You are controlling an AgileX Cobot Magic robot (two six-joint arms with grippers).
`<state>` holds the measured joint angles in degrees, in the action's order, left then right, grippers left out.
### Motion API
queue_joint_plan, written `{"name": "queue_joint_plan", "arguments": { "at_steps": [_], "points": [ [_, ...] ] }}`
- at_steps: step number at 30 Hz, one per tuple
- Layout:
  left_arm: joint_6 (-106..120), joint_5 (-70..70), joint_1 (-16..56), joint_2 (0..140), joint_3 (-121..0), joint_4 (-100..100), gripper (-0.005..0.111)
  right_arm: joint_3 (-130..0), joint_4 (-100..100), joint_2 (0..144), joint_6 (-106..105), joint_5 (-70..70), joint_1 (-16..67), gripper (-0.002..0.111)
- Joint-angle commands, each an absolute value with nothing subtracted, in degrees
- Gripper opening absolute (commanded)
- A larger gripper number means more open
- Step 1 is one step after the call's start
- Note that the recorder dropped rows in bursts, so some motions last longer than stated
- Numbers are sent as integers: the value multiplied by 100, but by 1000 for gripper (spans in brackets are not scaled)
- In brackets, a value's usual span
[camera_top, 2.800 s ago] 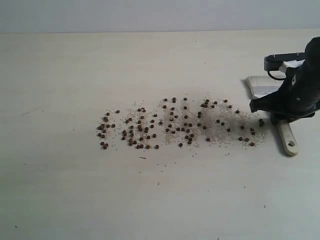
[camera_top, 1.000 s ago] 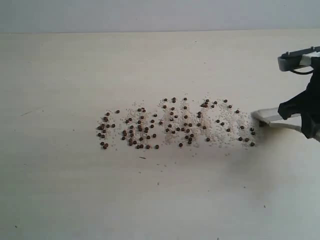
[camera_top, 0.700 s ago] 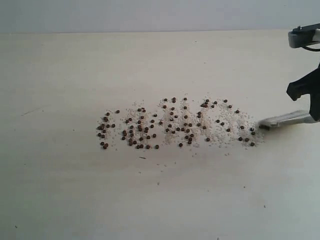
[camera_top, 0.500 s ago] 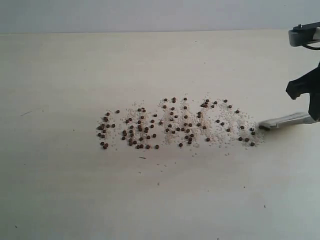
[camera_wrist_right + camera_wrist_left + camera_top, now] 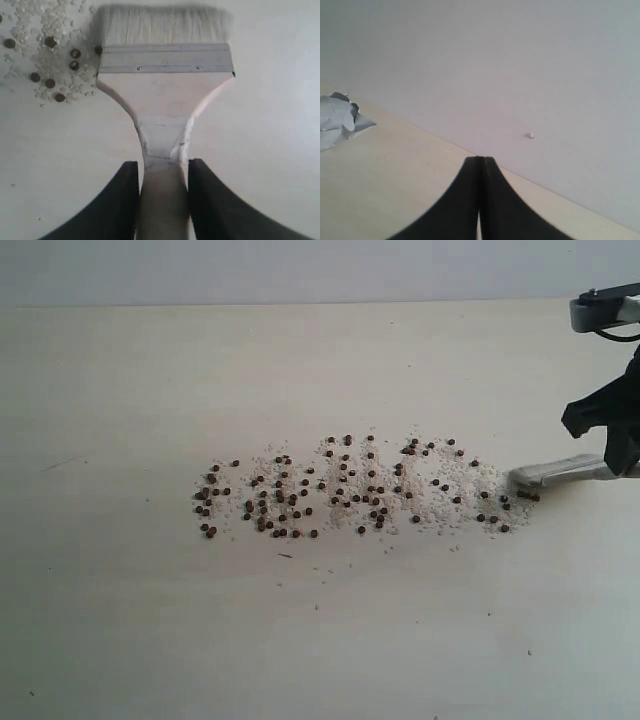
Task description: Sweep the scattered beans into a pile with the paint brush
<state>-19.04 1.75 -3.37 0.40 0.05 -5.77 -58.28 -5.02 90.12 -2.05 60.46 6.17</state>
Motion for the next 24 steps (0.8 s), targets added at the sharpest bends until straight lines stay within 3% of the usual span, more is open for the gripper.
{"name": "queue_joint_plan", "arguments": {
  "at_steps": [1,7,24],
  "points": [
    [-1914,176,-347,19,0,-619,0,-5809,-491,9071,-234,5788,598,0],
    [-1914,176,-347,19,0,-619,0,-5554,-480,9277,-135,5047,598,0],
    [-1914,176,-347,19,0,-619,0,-5514,-515,9986,0,4689,598,0]
  ]
}}
